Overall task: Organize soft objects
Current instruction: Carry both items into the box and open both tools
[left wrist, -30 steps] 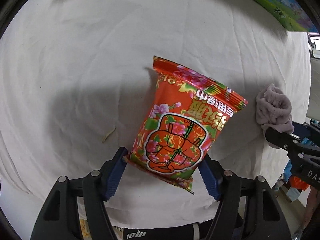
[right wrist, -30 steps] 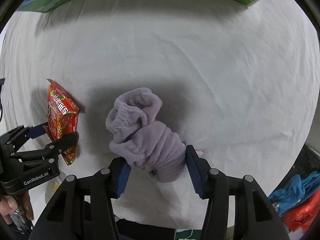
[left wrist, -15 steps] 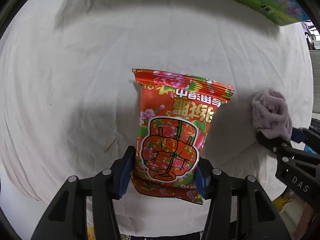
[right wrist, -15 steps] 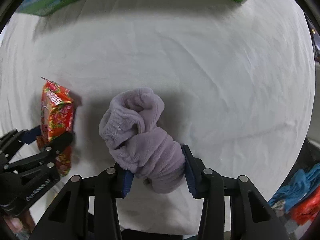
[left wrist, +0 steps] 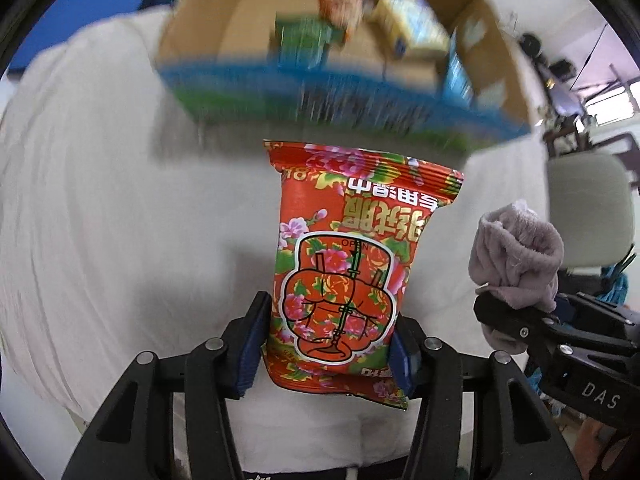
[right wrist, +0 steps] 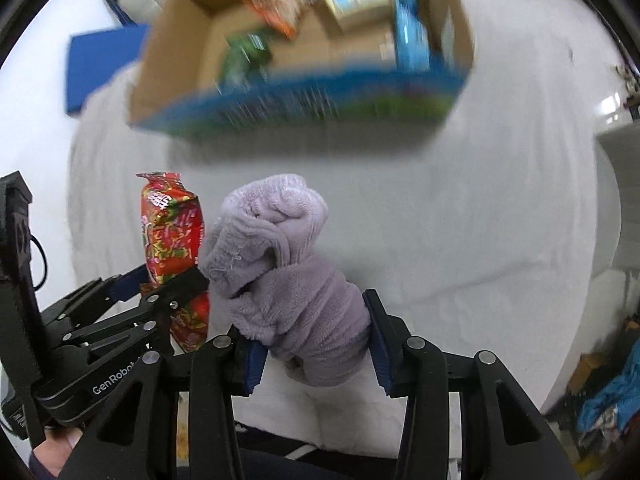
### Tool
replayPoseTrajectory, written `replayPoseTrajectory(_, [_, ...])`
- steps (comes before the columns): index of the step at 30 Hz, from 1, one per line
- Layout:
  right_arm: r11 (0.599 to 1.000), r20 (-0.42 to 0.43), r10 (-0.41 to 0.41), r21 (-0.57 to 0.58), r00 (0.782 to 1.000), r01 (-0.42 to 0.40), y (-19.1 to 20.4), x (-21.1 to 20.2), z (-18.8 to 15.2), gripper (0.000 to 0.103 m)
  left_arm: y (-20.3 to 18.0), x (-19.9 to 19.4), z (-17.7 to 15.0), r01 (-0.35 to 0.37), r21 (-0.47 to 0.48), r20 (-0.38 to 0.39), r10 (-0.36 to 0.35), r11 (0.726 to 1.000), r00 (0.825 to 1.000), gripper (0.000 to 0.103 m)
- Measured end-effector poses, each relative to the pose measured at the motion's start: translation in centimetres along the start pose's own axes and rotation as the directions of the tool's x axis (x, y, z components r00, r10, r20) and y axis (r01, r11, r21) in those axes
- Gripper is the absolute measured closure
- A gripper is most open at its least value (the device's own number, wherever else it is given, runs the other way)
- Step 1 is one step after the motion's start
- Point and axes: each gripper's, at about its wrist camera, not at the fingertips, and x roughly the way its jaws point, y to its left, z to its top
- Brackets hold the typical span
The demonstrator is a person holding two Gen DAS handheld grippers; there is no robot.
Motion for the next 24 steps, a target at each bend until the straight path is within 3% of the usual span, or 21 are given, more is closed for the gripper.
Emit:
replayPoseTrajectory(3, [1.0,0.073,-0.005,-0.009,0.997,0.006,0.7,-4.3,1.9,0.057,-0.4,-3.4,2.1,0.01,0.003,0.057,-0.01,1.0,0.998,0.053])
replayPoseTrajectory(5, [1.0,0.104,-0.011,-0.011,0.995,0.012,1.2,-6.3,3.2,0.057,-0.7,-6.9,6.4,0.001,0.008,0.089,-0.002,1.0,0.996,0.053])
replayPoseTrajectory(12, [1.0,0.192,-0.03,0.011,0.981,0.028,3.8,-11.2,8.9,0.057,0.1,-12.0,13.8,-0.036,0.013,0.186,0.033,0.999,0.982,0.053])
replayPoseTrajectory(14, [0.999,0.2,-0.042,0.018,0.979,0.04,4.1,-10.8,10.2,0.057,-0.8,-11.0,16.8,-0.038,0.01,0.202,0.036,0.999,0.979,0.053])
replayPoseTrajectory(18, [0.998,0.207,-0.057,0.038,0.977,0.05,4.4,-10.4,12.8,0.057,-0.5,-10.8,19.6,-0.058,0.013,0.225,0.054,0.998,0.973,0.053])
replayPoseTrajectory(24, [0.993,0.162,-0.088,0.091,0.983,0.074,3.7,-6.8,17.6,0.057,0.4,-7.9,25.6,-0.078,0.007,0.169,0.075,0.997,0.983,0.053])
